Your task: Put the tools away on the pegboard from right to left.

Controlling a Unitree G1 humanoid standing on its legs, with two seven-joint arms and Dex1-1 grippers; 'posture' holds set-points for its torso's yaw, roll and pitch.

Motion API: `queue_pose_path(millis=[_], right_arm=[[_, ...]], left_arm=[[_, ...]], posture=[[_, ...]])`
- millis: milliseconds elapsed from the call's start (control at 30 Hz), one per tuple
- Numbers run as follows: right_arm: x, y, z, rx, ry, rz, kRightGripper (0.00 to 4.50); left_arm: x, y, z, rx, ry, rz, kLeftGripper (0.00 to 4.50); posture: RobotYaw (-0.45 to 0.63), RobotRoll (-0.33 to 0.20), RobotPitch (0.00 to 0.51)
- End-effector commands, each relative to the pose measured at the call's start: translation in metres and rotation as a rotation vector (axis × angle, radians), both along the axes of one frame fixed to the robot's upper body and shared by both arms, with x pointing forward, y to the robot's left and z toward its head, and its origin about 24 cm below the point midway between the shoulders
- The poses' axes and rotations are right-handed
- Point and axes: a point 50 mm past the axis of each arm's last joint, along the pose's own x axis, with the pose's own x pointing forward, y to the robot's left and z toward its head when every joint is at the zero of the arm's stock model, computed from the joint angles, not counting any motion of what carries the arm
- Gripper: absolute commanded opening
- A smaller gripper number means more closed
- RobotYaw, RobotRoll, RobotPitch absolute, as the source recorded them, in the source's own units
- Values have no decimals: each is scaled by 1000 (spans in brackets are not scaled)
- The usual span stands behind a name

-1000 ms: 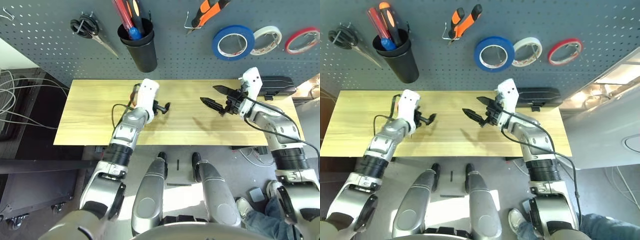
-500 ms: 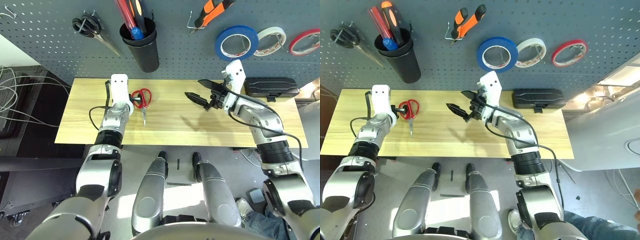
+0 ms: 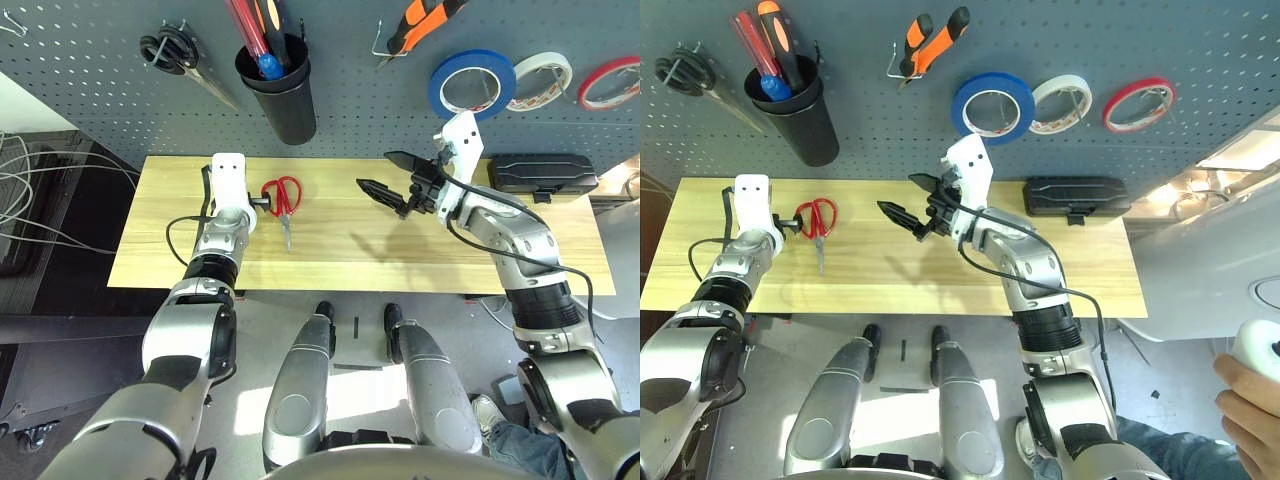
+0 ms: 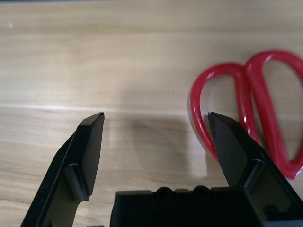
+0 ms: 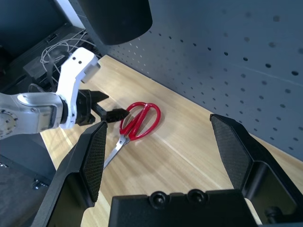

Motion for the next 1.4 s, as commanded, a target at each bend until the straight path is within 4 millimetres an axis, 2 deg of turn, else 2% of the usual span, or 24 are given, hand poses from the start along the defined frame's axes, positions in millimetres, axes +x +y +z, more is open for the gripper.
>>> queue_pose_path(millis=[33,67,167,567,767,900,1100,1400], right_arm=[[-7,5,-1,1,16,28,4500],[-8,6,0,-2,12,35,4500],[-11,9,1,-10,4,54,4500],[-9,11,-1,-16,4,65,4500],[-4,13,6,-8,-24,79,4500],[-1,16,11,2,-51,95,4500],[1,23,19,17,-81,140,4500],[-2,35,34,29,-138,230,4500]], left_arm=[[-9,-4,-21,-1,87,-22,4460],[-9,-5,-23,-6,96,-29,4460],[-10,-11,-27,-18,123,-58,3879],[-12,-25,-33,-99,182,-130,119],[-12,-13,-9,-100,-6,-101,31],[-33,-2,16,-62,-249,-108,31],[-71,12,35,-5,-435,-106,31],[-92,17,65,146,-664,-128,31]], posture=[[22,0,483],[20,0,485],[19,0,494],[31,0,490],[54,0,468],[73,0,453],[103,0,447],[116,0,436]])
